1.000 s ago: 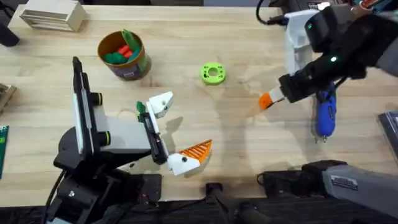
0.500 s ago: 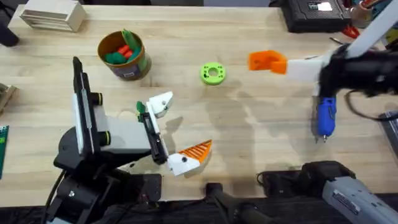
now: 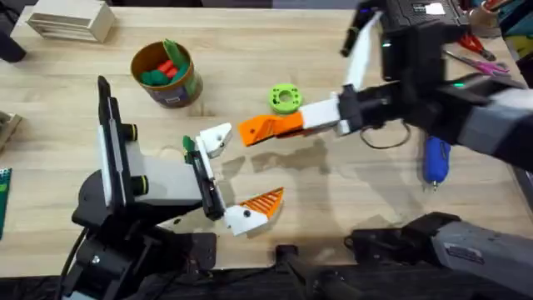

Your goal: Pick up the gripper from the table and insert it into the empty holder that is missing its gripper. Then pick up a screw, insert it into the mounting hole, and use the screwdriver to tighten it. Finally, clean up the table by picking up the vegetable and placing it into the bucket.

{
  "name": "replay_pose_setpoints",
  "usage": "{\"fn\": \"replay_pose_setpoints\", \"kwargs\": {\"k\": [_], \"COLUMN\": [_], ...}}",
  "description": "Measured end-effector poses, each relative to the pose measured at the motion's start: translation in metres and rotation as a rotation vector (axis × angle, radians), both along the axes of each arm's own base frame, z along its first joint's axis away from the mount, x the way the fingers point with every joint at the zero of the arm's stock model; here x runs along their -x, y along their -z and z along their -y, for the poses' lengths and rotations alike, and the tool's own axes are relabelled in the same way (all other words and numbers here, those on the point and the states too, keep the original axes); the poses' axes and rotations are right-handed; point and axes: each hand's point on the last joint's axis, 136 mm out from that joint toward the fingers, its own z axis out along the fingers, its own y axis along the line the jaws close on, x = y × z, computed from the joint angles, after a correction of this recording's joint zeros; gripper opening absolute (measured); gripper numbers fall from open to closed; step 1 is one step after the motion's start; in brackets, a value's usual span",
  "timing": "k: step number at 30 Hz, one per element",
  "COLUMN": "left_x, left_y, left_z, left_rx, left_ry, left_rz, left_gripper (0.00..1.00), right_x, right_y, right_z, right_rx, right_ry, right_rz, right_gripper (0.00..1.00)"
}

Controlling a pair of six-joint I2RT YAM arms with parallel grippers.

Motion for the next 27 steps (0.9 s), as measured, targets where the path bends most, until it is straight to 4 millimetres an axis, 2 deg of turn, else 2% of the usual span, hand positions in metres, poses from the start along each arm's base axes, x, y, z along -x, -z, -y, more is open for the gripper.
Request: {"fn": "replay_pose_setpoints", "kwargs": {"k": [1, 3, 5, 12, 15, 20, 23, 27], "left_x": [0.000, 0.000, 0.000, -0.001, -0.003, -0.011, -0.010, -0.014], "left_y": [0.000, 0.000, 0.000, -0.001, -0.001, 0.000, 0.000, 0.001], "left_z": [0.000, 0.000, 0.000, 0.000, -0.001, -0.005, -0.005, -0.007], "left_rx": [0.000, 0.001, 0.001, 0.002, 0.001, -0.001, 0.003, 0.008], "left_ry": [0.000, 0.000, 0.000, -0.008, -0.016, -0.066, -0.062, -0.088], "left_rz": [0.000, -0.002, -0.002, 0.003, 0.002, 0.000, -0.009, -0.030], "left_gripper": [0.987, 0.987, 0.987, 0.987, 0.987, 0.987, 0.987, 0.987], "right_x": [0.000, 0.007, 0.009, 0.004, 0.000, -0.007, -0.004, -0.008], "right_y": [0.002, 0.019, 0.019, 0.010, 0.014, 0.022, 0.028, 0.031], "right_z": [-0.004, -0.022, -0.025, -0.028, -0.032, -0.051, -0.064, -0.070], "right_rx": [-0.008, -0.020, -0.030, -0.055, -0.052, -0.086, -0.096, -0.093], "right_ry": [-0.016, -0.096, -0.114, -0.111, -0.108, -0.157, -0.198, -0.210], "right_rz": [-0.018, -0.179, -0.207, -0.196, -0.228, -0.234, -0.253, -0.307], "right_gripper": [0.015, 0.015, 0.015, 0.015, 0.015, 0.014, 0.014, 0.013]}}
